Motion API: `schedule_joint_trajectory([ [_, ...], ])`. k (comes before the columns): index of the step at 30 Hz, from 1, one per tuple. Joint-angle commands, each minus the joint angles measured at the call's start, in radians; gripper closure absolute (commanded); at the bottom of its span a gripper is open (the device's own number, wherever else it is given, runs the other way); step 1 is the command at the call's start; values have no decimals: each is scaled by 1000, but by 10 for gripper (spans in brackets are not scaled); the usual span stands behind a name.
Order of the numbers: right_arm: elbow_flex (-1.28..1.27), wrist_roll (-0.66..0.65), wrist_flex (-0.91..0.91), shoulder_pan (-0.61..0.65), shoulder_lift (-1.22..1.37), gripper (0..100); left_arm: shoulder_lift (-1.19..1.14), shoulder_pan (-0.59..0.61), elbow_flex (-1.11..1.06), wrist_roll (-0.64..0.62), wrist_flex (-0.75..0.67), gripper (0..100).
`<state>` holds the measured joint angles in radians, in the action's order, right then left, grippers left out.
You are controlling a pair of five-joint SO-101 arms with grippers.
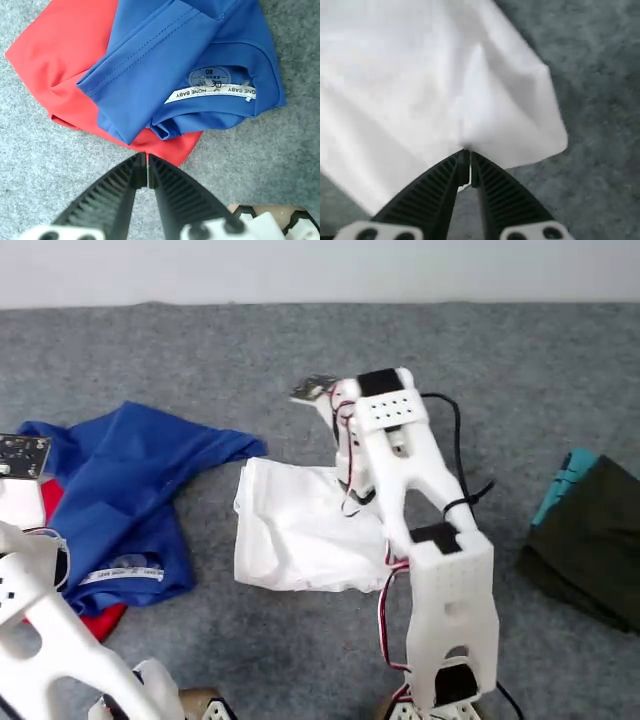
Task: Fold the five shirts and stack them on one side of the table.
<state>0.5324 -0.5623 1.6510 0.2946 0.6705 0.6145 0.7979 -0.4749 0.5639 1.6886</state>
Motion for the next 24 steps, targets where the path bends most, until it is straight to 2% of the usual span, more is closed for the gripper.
schedule_joint_trajectory([
  [1, 49, -14, -101, -56, 28, 989, 26, -5, 2, -9, -15, 984],
  [5, 101, -12, -116, -74, 45, 989, 26, -3, 2, -9, -9, 984],
  [8, 196, -8, -35, -61, 44, 989, 26, 0, 2, -9, -9, 984],
  [12, 379, -6, 153, 39, 44, 989, 26, -2, 2, -9, -12, 984],
  [14, 394, 31, 148, 81, 22, 989, 26, -2, 2, -9, -14, 984],
  [17, 373, 100, 147, 153, -27, 989, 26, -3, 2, -9, -14, 984],
  [24, 118, 109, 147, 311, -102, 989, 26, 0, 2, -9, -12, 984],
])
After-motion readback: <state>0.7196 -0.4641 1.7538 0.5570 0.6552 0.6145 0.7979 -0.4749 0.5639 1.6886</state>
